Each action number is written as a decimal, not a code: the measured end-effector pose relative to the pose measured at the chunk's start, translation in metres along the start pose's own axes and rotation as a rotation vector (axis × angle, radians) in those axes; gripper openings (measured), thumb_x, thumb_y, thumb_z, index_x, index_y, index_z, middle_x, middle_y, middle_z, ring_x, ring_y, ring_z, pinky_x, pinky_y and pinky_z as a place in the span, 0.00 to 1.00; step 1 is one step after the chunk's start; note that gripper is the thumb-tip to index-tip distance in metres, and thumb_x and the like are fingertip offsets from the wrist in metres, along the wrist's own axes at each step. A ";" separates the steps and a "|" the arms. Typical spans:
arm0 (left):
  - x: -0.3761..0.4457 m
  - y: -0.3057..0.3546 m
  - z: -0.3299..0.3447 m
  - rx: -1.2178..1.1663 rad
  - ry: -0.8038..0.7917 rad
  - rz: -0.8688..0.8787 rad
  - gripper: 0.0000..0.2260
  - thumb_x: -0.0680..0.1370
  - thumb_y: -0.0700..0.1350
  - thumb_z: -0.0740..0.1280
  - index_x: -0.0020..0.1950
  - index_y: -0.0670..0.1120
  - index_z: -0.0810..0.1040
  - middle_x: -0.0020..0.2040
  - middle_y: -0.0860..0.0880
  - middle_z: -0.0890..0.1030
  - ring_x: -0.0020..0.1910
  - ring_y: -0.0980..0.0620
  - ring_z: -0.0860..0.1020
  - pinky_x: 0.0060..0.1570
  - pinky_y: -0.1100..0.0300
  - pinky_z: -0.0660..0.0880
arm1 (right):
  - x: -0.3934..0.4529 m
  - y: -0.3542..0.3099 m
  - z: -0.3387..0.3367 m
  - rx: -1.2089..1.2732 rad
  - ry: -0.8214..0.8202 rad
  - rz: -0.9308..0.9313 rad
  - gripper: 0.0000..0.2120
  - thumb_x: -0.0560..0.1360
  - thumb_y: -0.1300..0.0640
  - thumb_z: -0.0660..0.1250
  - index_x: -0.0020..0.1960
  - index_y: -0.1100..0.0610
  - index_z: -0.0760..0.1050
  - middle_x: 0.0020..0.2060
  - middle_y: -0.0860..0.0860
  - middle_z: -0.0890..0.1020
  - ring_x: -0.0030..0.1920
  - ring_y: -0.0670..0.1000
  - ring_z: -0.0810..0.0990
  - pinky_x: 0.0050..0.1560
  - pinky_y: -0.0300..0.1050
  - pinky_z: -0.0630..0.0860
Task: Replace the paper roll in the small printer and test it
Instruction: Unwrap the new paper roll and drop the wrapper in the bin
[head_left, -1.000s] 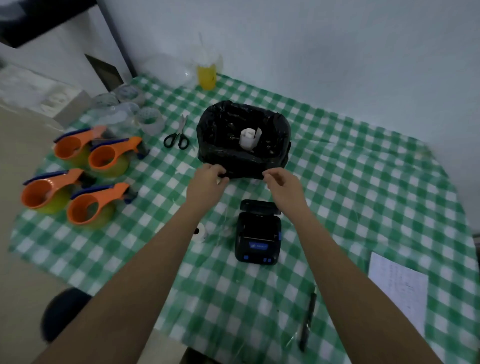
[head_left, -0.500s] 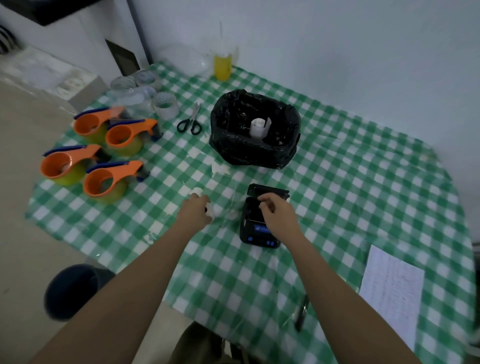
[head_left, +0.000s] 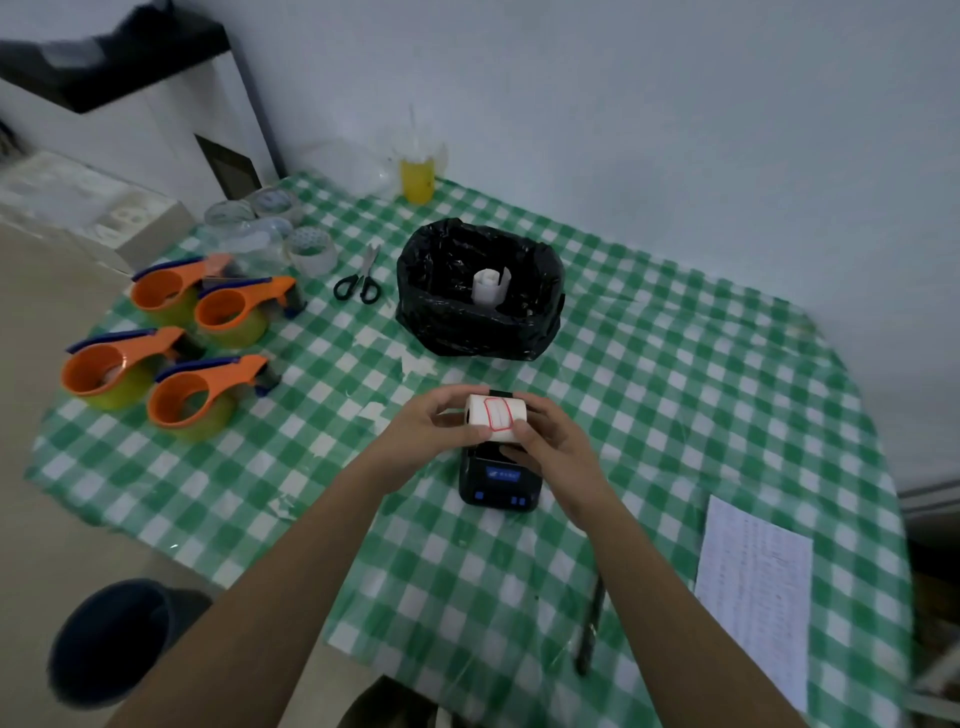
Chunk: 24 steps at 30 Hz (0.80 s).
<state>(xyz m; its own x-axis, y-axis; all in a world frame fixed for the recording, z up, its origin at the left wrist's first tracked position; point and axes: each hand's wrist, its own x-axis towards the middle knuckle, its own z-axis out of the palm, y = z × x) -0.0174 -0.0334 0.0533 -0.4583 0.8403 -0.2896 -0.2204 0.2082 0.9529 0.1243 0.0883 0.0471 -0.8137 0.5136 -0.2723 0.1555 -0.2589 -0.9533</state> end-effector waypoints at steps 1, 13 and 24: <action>0.000 0.002 0.002 -0.009 -0.026 0.010 0.18 0.70 0.38 0.72 0.54 0.58 0.78 0.53 0.55 0.82 0.51 0.59 0.81 0.45 0.67 0.79 | -0.003 -0.001 -0.001 -0.002 0.016 -0.039 0.12 0.77 0.62 0.63 0.58 0.50 0.74 0.54 0.52 0.81 0.55 0.51 0.81 0.54 0.45 0.80; 0.002 0.017 0.022 0.742 0.237 0.529 0.09 0.73 0.46 0.69 0.53 0.50 0.81 0.54 0.50 0.79 0.57 0.52 0.73 0.58 0.62 0.67 | -0.014 -0.014 -0.003 -0.152 0.150 -0.249 0.15 0.75 0.65 0.65 0.57 0.50 0.72 0.48 0.35 0.80 0.51 0.42 0.81 0.48 0.34 0.77; -0.002 0.032 0.030 0.858 0.348 0.541 0.04 0.71 0.44 0.72 0.44 0.46 0.84 0.42 0.47 0.83 0.45 0.48 0.78 0.45 0.49 0.76 | -0.017 -0.016 0.000 -0.320 0.201 -0.320 0.17 0.74 0.65 0.65 0.59 0.49 0.71 0.56 0.50 0.76 0.56 0.50 0.77 0.53 0.45 0.80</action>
<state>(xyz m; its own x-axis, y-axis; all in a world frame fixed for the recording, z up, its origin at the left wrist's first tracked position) 0.0024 -0.0127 0.0872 -0.5642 0.7656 0.3092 0.7020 0.2477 0.6677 0.1360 0.0841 0.0668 -0.7293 0.6823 0.0513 0.1052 0.1859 -0.9769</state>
